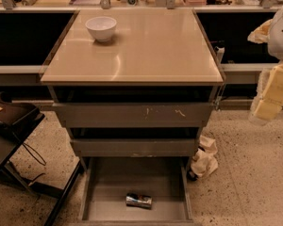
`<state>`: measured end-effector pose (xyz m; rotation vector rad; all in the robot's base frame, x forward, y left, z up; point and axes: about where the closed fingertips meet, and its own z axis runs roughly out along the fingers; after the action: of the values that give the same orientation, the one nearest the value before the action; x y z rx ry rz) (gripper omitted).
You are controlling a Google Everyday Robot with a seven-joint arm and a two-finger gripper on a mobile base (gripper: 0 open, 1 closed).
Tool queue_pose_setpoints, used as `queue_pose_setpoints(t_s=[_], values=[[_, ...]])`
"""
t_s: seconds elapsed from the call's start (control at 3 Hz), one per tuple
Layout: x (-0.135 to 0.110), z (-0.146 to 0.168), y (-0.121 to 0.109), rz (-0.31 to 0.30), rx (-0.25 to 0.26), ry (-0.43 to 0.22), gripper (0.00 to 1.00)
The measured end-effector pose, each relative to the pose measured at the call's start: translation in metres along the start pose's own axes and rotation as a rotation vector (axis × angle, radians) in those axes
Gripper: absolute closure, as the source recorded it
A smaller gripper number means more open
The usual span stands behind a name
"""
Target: Pick redbull can from bottom drawer and place on counter
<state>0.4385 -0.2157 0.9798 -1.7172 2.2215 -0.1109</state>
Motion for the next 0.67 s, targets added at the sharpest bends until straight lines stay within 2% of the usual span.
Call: queue_pose_setpoints(t_s=[0.67], values=[[0.002, 0.01, 0.0, 0.008, -0.001, -0.011, 0.0]])
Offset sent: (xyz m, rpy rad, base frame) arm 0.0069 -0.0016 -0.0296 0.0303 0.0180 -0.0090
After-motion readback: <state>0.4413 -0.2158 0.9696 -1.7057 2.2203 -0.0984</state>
